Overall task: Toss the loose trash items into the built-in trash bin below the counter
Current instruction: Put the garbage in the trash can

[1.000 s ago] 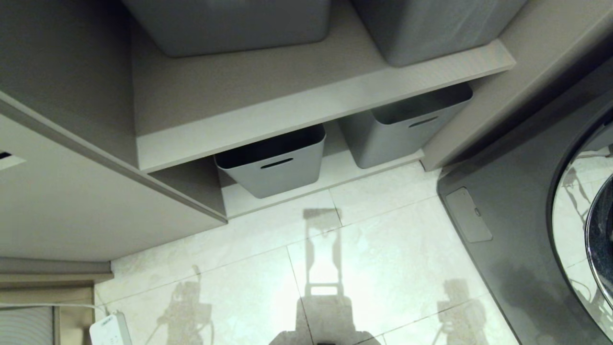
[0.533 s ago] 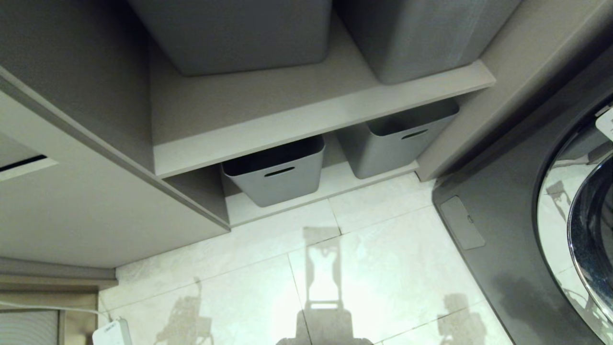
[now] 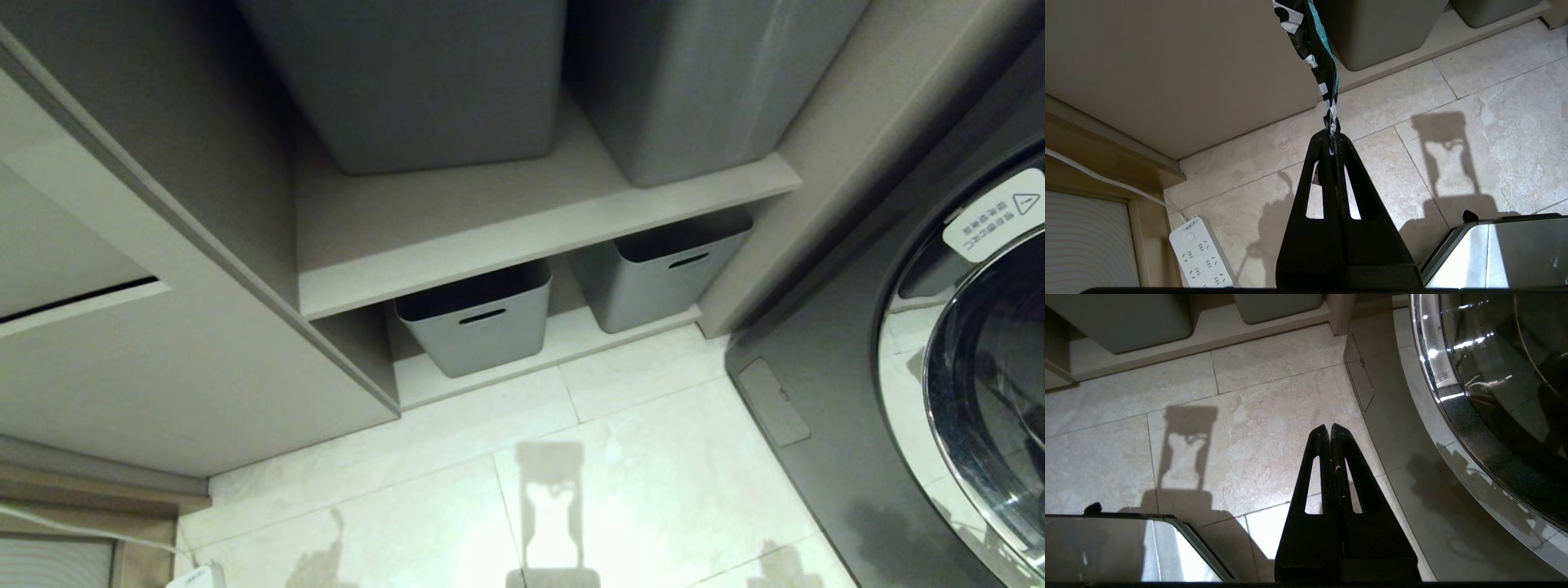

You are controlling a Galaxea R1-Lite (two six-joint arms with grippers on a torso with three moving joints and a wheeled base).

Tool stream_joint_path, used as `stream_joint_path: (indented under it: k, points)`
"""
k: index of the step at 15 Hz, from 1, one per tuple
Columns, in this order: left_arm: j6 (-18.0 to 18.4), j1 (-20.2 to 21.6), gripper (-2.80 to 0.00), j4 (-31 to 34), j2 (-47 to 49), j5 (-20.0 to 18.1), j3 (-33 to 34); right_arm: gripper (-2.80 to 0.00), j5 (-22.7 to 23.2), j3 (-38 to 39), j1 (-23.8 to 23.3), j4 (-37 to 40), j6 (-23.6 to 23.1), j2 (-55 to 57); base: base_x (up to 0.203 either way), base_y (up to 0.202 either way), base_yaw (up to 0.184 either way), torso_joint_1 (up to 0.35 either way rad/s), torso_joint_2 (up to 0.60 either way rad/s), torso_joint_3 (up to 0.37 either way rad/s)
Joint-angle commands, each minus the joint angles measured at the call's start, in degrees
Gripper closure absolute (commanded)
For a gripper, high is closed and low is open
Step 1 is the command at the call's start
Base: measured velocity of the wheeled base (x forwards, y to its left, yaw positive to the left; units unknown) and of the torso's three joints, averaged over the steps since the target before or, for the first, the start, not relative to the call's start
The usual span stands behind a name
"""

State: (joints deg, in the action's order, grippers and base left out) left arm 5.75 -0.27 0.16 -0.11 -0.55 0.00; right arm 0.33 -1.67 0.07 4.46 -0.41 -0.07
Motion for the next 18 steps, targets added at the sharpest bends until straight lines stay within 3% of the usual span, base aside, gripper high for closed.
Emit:
stream_joint_path:
  k: [1, 11, 18]
  points:
    - [0.06, 0.0, 0.0, 0.02, 0.11, -0.07, 0.0, 0.0, 0.02, 0.0, 0.01, -0.05, -0.02, -0.01, 0.0, 0.0, 0.0, 0.001, 0.01, 0.199]
    - [-0.03, 0.0, 0.0, 0.02, 0.02, 0.02, 0.0, 0.0, 0.02, 0.0, 0.01, -0.06, -0.02, -0.01, 0.0, 0.0, 0.0, 0.002, 0.0, 0.204]
    - [-0.38, 0.0, 0.0, 0.02, 0.02, 0.11, 0.0, 0.0, 0.02, 0.0, 0.01, 0.02, -0.02, 0.01, 0.0, 0.0, 0.0, 0.002, 0.0, 0.048]
